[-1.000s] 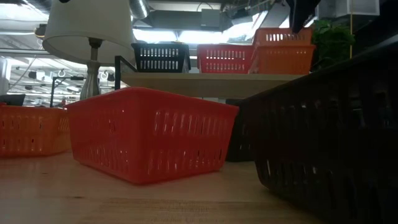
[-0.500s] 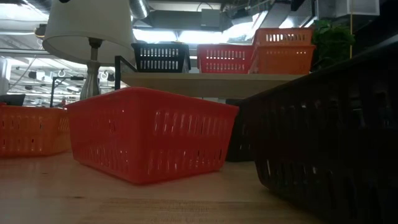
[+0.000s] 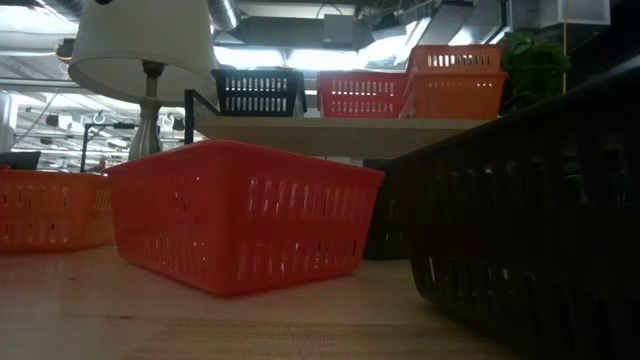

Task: Stack baskets on shelf by color
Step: Stack the right orange bin on top of the orange bin on the shelf, then stack the right red bin on top of the red bin on the shelf

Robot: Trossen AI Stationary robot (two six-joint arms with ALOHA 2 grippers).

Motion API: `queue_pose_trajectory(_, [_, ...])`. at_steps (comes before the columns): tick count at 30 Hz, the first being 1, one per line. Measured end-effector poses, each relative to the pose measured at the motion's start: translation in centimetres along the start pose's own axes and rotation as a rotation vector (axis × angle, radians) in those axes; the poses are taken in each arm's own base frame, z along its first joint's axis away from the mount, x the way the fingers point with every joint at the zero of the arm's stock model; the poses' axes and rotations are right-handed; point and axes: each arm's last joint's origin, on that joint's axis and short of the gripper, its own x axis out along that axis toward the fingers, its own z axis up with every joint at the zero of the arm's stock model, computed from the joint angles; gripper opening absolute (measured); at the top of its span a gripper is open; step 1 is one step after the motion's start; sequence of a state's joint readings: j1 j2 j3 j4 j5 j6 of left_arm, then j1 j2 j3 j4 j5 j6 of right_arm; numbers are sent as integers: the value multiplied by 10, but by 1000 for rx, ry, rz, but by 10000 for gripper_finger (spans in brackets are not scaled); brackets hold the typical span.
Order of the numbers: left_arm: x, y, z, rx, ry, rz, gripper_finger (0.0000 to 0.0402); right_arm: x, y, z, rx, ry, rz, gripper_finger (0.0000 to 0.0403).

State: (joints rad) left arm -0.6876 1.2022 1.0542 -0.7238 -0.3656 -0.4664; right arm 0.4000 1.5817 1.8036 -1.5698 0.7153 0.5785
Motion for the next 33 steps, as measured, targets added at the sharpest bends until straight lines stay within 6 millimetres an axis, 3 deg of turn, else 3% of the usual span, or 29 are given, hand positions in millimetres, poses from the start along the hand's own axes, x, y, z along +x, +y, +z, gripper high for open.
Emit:
queue_pose_trajectory(7, [0,0,0,-2,-6,9,39,42,30,-14,-73,85,-150,67])
queue_pose_trajectory(12, [0,0,0,-2,-6,10,39,50,36,-18,-95,110,-164,60])
queue_pose_trajectory(21, [0,0,0,-2,-6,10,39,34,29,-7,-40,98,-79,59])
queue_pose_trajectory(26, [0,0,1,-8,-17,5,39,12,32,2,95,267,334,59])
queue_pose_trajectory(29, [0,-1,2,-17,-26,0,39,-1,44,-4,75,367,512,59])
queue_pose_trajectory(33, [0,1,1,-180,3,-4,39,-19,60,-25,-18,424,529,59])
